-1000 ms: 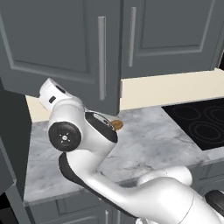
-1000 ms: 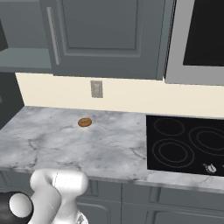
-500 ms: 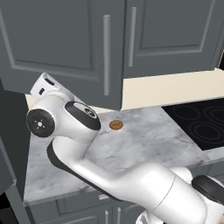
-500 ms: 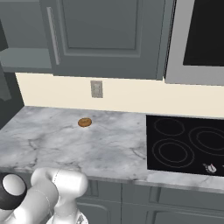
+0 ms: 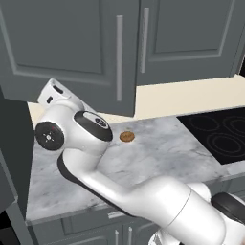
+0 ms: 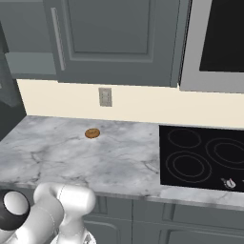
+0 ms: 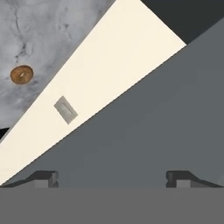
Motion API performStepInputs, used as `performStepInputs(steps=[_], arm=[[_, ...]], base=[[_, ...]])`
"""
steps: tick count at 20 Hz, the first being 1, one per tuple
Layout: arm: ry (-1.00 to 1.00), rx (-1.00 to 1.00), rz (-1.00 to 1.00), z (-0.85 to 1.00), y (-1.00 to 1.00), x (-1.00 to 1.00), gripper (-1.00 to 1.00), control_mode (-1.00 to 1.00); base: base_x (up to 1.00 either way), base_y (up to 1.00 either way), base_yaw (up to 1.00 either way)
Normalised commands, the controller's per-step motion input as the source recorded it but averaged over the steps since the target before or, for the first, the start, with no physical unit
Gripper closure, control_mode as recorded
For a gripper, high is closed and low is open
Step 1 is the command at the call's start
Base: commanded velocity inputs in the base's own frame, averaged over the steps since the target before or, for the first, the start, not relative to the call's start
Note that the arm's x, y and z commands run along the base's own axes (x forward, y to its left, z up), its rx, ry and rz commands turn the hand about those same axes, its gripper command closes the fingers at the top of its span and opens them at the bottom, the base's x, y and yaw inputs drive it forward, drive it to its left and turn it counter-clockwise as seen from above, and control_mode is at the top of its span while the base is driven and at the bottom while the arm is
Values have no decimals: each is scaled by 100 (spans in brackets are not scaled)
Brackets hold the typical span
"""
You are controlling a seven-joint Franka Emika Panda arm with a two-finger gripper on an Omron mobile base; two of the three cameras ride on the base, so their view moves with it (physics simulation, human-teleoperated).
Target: Close all open cabinet doors.
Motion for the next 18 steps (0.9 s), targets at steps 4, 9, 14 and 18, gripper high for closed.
performStepInputs(steps=[4, 9, 14, 18], arm=[[-2, 0, 7, 0, -46, 57, -100, -100], [0, 0, 6, 0, -46, 73, -100, -100], [0, 0, 7, 0, -35, 86, -100, -100], [0, 0, 7, 0, -32, 84, -100, -100]], base=[[0, 0, 0], [0, 0, 0], [0, 0, 0], [0, 0, 0]])
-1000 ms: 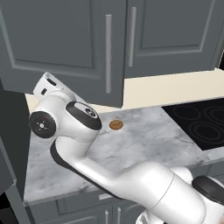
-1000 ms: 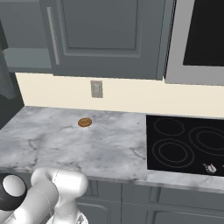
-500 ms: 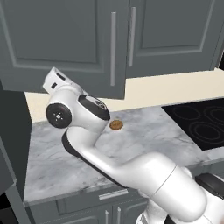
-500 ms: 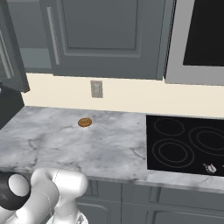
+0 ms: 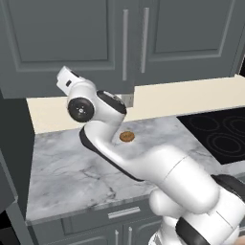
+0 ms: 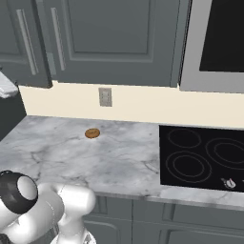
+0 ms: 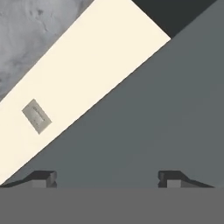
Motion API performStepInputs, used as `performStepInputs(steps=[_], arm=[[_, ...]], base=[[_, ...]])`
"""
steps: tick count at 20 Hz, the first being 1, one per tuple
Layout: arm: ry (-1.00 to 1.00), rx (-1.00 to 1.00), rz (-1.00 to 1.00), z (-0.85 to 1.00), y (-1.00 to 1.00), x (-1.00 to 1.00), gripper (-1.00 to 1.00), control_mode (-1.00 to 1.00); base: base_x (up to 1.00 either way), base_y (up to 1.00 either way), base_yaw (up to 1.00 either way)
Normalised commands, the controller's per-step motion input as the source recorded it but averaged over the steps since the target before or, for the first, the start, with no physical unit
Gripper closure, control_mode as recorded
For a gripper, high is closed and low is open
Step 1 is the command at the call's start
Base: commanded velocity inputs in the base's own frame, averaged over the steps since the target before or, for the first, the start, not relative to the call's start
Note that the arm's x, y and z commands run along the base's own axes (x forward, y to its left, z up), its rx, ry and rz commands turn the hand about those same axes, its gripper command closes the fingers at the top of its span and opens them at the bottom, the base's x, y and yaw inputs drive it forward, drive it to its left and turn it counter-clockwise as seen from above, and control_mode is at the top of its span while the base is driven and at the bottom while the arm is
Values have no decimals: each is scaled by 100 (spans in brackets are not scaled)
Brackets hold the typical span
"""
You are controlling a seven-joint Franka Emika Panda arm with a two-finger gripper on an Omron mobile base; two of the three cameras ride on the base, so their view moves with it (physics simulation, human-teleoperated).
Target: Close all open cabinet doors.
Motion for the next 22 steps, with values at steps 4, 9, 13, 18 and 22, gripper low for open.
performStepInputs(steps=[4, 9, 13, 18, 22], arm=[[0, 0, 7, 0, -30, 87, -100, -100], [0, 0, 7, 0, -28, 86, -100, -100], [0, 0, 4, 0, -25, 57, -100, -100], [0, 0, 1, -1, -16, 2, -100, -100], [0, 0, 0, -10, -8, -49, -100, -100]], base=[[0, 0, 0], [0, 0, 0], [0, 0, 0], [0, 0, 0], [0, 0, 0]])
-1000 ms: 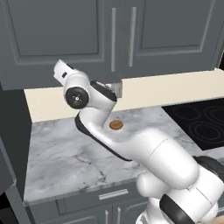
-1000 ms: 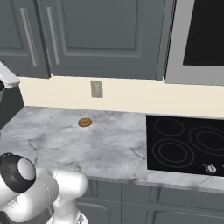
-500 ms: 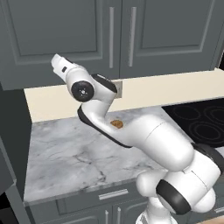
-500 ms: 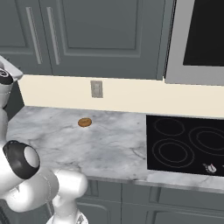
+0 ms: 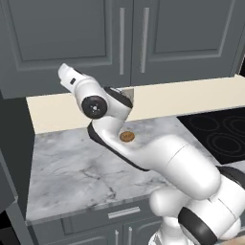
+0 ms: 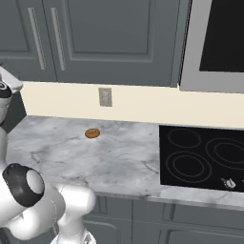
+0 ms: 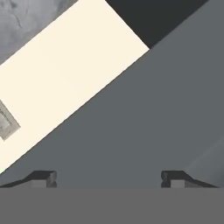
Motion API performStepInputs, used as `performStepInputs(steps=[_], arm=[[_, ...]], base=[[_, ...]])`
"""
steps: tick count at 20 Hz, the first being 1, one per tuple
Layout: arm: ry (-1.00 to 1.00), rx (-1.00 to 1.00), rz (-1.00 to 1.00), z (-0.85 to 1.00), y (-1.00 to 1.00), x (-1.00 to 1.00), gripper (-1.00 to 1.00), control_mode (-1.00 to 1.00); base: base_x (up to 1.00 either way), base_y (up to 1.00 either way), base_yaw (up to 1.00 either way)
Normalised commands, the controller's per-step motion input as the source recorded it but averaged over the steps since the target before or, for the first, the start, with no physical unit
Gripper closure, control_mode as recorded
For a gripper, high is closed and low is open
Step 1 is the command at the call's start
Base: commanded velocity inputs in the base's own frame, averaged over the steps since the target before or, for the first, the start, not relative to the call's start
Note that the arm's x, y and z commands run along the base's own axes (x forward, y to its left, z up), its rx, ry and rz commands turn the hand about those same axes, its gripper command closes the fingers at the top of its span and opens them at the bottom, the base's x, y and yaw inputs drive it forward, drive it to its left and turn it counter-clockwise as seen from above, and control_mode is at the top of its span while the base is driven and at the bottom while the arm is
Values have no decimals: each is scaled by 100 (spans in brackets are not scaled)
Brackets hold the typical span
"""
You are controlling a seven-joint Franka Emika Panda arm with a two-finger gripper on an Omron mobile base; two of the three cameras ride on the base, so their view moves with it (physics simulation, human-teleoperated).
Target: Close all open cabinet doors.
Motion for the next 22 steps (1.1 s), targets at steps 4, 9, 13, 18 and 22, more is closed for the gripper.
performStepInputs(steps=[4, 9, 13, 18, 22], arm=[[-2, 0, 0, -14, 0, -69, -100, -100], [-15, 4, 1, -13, 0, -69, -100, -100], [-41, 41, -8, -5, -15, -57, -100, -100], [-41, 71, -14, 0, -22, -56, -100, -100], [-33, 75, -19, 0, -17, -46, -100, -100]], base=[[0, 0, 0], [0, 0, 0], [0, 0, 0], [0, 0, 0], [0, 0, 0]])
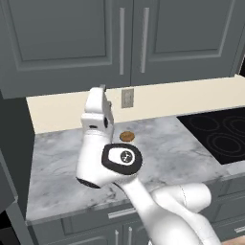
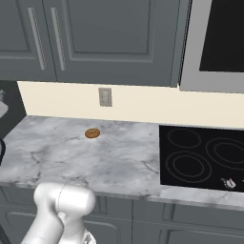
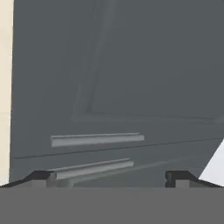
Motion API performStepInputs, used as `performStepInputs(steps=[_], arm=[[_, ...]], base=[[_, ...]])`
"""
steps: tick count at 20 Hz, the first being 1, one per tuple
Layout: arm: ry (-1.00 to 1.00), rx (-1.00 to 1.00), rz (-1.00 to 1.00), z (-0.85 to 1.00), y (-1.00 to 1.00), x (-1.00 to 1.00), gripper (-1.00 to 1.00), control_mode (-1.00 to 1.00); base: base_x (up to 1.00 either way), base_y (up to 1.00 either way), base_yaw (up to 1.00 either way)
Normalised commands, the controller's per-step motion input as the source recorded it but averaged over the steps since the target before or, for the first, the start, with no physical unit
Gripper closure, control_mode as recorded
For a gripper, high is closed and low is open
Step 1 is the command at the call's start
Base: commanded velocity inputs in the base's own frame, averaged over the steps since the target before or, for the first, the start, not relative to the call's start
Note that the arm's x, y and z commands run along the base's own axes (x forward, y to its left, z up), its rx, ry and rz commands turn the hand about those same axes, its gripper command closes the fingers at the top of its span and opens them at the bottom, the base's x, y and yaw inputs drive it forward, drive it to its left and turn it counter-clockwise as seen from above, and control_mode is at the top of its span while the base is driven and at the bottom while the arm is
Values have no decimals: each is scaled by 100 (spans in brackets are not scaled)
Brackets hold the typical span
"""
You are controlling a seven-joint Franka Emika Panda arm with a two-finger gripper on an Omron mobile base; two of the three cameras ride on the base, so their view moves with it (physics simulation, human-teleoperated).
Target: Close all open cabinet doors.
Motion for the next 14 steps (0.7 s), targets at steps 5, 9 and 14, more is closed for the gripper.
performStepInputs(steps=[5, 9, 14], arm=[[-24, 75, -23, -1, -6, -37, -100, -100], [-17, 75, -17, 4, -17, -53, -100, -100], [-6, 75, -2, 9, -47, -62, -100, -100]], base=[[0, 0, 0], [0, 0, 0], [0, 0, 0]])
